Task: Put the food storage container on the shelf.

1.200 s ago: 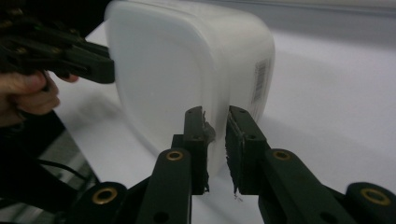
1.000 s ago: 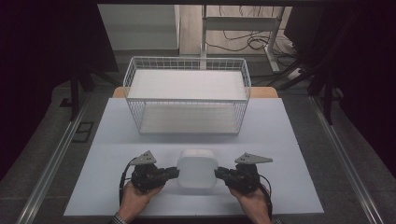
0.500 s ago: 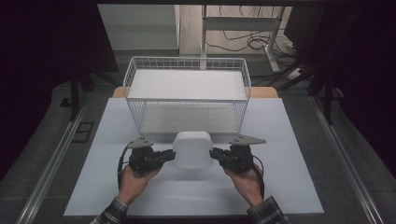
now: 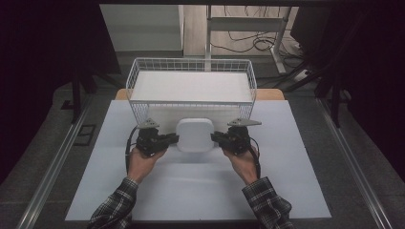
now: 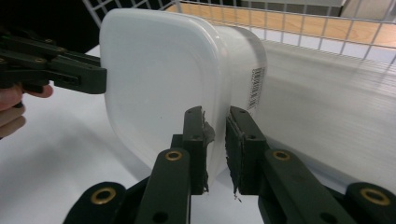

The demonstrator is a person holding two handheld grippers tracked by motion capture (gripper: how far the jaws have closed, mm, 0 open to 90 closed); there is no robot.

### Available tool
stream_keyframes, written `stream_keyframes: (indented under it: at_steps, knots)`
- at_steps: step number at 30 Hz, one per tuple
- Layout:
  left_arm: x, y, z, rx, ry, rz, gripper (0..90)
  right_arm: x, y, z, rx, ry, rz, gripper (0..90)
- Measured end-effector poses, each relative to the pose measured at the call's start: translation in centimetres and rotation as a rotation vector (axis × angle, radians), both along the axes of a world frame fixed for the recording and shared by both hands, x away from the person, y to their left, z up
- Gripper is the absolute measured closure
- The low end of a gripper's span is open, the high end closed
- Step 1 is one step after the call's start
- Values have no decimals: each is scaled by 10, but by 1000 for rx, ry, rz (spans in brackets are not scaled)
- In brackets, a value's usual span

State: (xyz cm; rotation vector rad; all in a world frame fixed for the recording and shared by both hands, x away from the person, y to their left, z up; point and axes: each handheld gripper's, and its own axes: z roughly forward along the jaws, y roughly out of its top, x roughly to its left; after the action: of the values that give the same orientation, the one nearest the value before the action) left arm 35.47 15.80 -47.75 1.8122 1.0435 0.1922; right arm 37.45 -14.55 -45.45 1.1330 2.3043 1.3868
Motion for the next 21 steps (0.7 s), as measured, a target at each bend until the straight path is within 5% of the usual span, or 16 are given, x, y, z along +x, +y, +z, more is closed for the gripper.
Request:
stream_keyframes:
  at_steps: [13, 21]
  knots:
    - [25, 0, -18, 31, 76, 50, 785, 27, 10, -20, -27, 39, -27, 770]
    - [31, 0, -17, 21, 46, 67, 755, 37, 13, -22, -10, 32, -39, 732]
